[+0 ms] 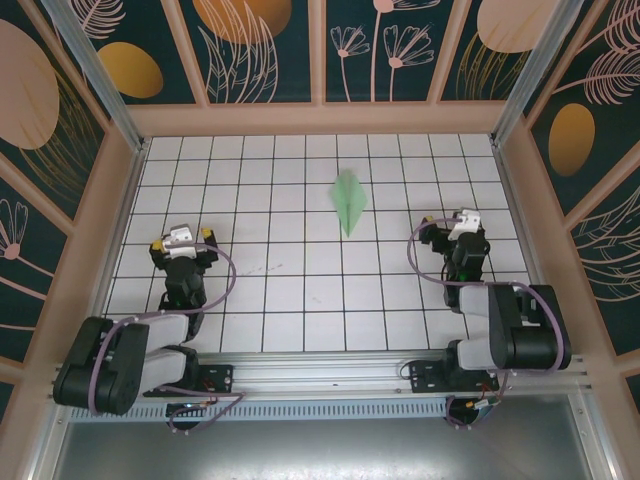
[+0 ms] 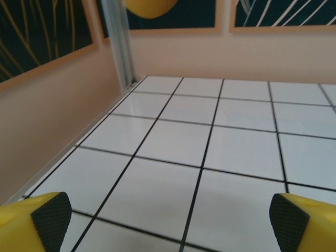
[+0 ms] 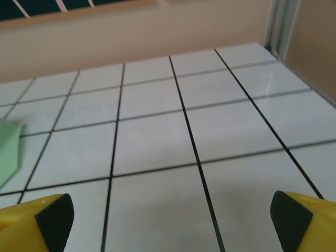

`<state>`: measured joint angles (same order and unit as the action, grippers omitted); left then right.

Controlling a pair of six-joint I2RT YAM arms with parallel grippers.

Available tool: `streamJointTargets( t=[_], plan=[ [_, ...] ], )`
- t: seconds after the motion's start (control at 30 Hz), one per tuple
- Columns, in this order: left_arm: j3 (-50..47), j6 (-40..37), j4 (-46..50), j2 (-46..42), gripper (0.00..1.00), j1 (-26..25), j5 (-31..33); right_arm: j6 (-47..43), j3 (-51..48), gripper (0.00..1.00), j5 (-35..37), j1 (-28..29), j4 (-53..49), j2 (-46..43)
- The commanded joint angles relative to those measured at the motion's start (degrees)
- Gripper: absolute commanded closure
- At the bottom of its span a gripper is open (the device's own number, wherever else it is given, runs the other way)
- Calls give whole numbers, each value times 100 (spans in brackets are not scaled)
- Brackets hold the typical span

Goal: Fold a paper plane with a square sheet of paper (fold left side to right side)
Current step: Reset both arms

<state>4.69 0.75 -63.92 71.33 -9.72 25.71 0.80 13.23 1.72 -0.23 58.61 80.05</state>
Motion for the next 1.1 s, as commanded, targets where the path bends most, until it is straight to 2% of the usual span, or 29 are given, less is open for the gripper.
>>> streamJointTargets(
  t=[0.0, 0.1, 0.17, 0.23, 0.33, 0.4, 0.5, 1.07],
  plan=[
    [26, -380, -1400, 378, 1, 60, -535, -244, -188, 1, -420, -26, 1310, 390],
    [190, -324, -1557, 855, 1, 116, -1013, -308, -210, 1, -568, -40, 1749, 840],
    [116, -229, -2102, 1178, 1, 130, -738, -205, -83, 1, -748, -168, 1473, 819],
    [11, -134, -2289, 1241, 1, 286, -1023, -24, 29, 1, -819, -311, 1250, 831],
    [154, 37, -2609, 1761, 1, 444, -997, -18, 33, 1, -772, -320, 1238, 828],
    [548, 100, -1510, 1537, 1, 515, -1172, 8, 42, 1, -666, -302, 1214, 827],
    [802, 364, -1069, 1581, 1, 742, -1281, -9, 41, 1, -612, -269, 1214, 826],
    [779, 460, -1140, 1595, 1, 778, -1100, -27, 48, 1, -464, -210, 1201, 827]
  ],
)
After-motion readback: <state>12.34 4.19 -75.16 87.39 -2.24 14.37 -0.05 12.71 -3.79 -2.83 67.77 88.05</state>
